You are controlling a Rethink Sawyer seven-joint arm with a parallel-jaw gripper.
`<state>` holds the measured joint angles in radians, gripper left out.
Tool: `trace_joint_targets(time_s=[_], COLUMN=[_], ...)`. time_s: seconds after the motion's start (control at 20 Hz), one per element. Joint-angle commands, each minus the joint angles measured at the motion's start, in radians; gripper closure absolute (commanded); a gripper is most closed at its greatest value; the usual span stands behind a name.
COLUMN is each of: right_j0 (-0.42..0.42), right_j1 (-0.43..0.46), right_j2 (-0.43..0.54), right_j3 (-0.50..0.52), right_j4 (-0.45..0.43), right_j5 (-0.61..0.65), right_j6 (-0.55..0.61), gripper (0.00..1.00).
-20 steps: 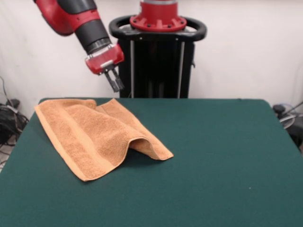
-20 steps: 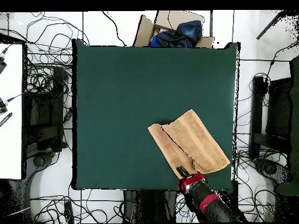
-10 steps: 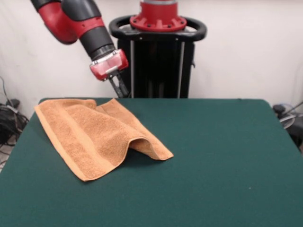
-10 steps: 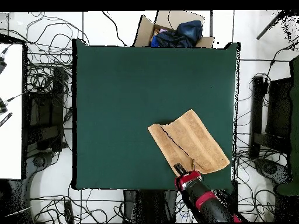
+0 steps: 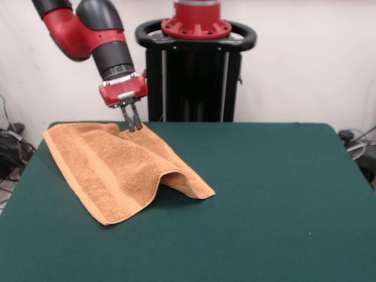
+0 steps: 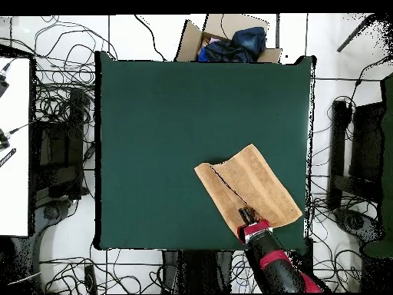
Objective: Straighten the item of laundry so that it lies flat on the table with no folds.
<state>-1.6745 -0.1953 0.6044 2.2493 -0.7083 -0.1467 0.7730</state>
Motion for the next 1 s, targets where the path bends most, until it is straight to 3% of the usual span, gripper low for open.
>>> trace_joint_targets(time_s=[0.05, 0.55, 1.0], right_j0=[0.043, 0.048, 0.131], right_j1=[0.053, 0.180, 0.171], right_j2=[-0.050, -0.099, -0.185], right_j3=[-0.159, -0.250, -0.293], right_j4=[-0.052, -0.032, 0.006], right_j5=[-0.044, 0.065, 0.078], right_j6=[0.197, 0.180, 0.189], gripper=[1.00, 1.00, 1.00])
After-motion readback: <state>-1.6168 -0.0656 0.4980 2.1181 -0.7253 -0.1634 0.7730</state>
